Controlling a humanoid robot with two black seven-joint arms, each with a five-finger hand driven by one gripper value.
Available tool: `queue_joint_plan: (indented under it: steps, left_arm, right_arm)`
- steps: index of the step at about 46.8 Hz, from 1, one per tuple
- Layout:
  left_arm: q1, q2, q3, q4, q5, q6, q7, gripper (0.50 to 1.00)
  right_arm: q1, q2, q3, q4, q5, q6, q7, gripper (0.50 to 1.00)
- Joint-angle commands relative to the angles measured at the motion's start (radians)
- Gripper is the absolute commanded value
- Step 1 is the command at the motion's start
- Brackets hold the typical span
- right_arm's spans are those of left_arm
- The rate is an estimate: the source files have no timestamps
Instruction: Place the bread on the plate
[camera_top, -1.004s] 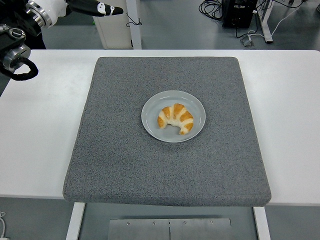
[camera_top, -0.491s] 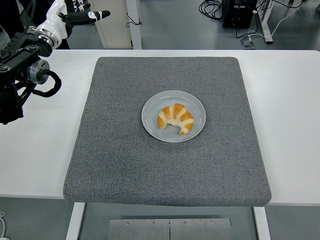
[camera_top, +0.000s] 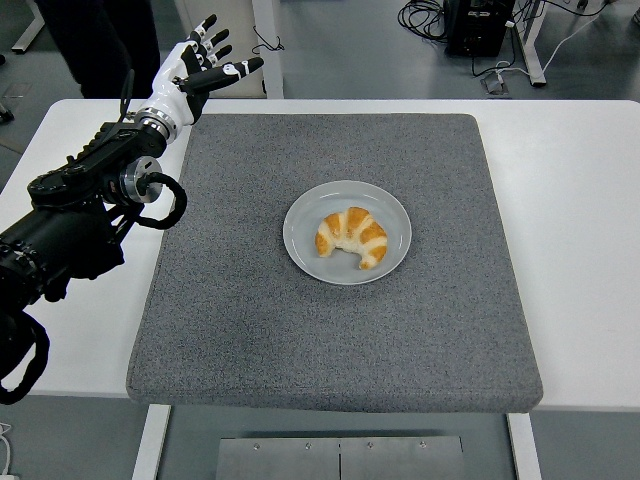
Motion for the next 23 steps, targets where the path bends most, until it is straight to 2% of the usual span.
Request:
queue_joint_plan:
  steps: [1, 14, 23]
  left_arm:
    - [0.005, -0.026, -0.025, 0.012, 0.000, 0.000, 0.000, 0.972]
    - [0.015, -0.038, -0.053, 0.015, -0.001, 0.002, 0.000, 0.972]
    - [0.031, -0.020, -0.158, 0.015, -0.013, 0.000, 0.006, 0.972]
  right_arm:
    - [0.000, 0.000, 0.000, -0.006, -0.001, -0.001, 0.000, 1.000]
    - [0.000, 0.000, 0.000, -0.004, -0.001, 0.000, 0.000, 1.000]
    - [0.002, 0.000, 0.001, 0.000, -0.001, 0.000, 0.000, 1.000]
